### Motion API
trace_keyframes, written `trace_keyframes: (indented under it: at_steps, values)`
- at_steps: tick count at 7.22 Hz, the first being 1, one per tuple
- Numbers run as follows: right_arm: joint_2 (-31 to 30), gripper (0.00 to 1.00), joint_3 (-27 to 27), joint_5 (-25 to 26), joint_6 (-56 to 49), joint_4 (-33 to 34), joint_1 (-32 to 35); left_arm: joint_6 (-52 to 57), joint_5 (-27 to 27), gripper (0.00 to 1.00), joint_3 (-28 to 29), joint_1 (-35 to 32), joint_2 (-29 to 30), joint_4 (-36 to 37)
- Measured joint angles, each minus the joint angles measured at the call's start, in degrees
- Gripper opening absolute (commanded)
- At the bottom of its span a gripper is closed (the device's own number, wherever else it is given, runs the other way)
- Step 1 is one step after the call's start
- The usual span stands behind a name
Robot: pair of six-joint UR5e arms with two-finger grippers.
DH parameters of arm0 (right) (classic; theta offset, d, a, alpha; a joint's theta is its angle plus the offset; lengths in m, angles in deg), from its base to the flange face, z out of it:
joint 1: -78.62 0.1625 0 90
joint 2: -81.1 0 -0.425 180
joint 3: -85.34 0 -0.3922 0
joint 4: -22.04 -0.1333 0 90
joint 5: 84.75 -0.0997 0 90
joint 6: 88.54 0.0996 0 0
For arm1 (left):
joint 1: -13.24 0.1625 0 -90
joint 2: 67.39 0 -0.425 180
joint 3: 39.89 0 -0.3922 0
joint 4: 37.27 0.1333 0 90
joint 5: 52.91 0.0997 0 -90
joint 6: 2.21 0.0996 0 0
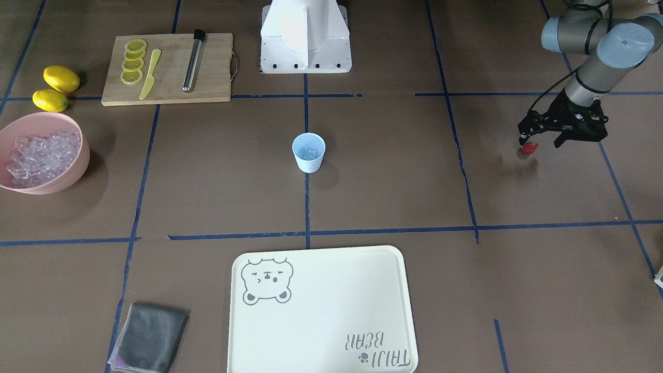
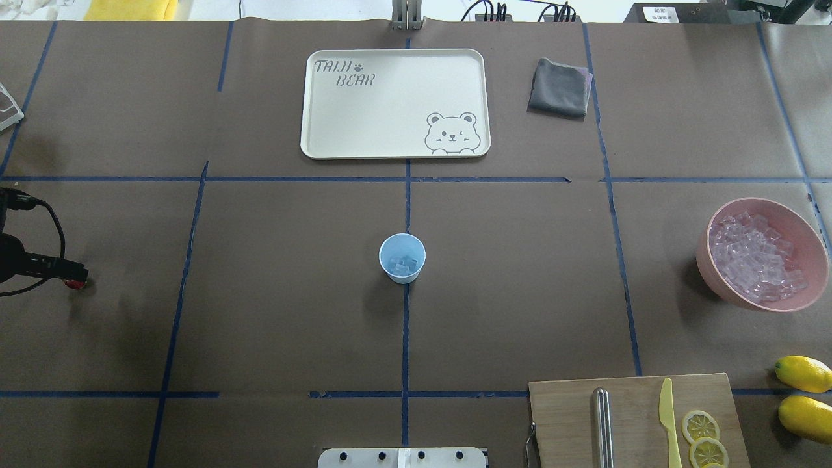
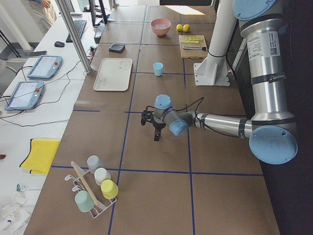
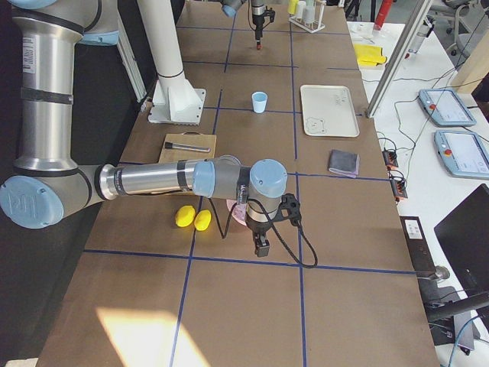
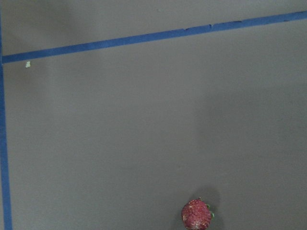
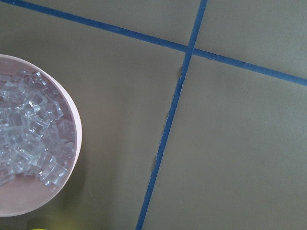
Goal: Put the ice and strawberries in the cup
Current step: 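Lower the left gripper onto the strawberry and grasp it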
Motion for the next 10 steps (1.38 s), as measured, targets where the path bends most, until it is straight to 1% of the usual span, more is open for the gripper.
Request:
trace_keyframes:
  at_steps: [3, 4, 5, 6, 7, 8, 10]
  values:
    - [-0.03, 1.00, -0.06, 0.00, 0.01, 0.00, 0.00, -0.92, 0.38, 1.00, 2.03, 1.09, 1.51, -1.25]
    - [-0.02, 1.00, -0.06, 0.00, 0.02, 0.00, 0.03, -1.49, 0.37, 0.95, 2.20, 1.62, 1.96, -1.30]
    - [0.00, 1.00, -0.07, 0.00, 0.01, 0.00, 0.06, -1.79, 0.32, 0.66, 2.24, 1.88, 2.25, -1.34]
    - [0.01, 1.00, -0.06, 0.00, 0.01, 0.00, 0.06, -1.89, 0.29, 0.28, 2.21, 1.94, 2.38, -1.36]
    - [0.03, 1.00, -0.09, 0.00, 0.01, 0.00, 0.05, -1.91, 0.31, 0.07, 2.17, 1.96, 2.39, -1.33]
    - [0.05, 1.00, -0.12, 0.00, 0.01, 0.00, 0.05, -1.80, 0.36, 0.02, 2.04, 1.97, 2.30, -1.28]
    - [0.05, 1.00, -0.20, 0.00, 0.01, 0.00, 0.01, -1.33, 0.45, 0.00, 1.65, 1.93, 1.89, -1.18]
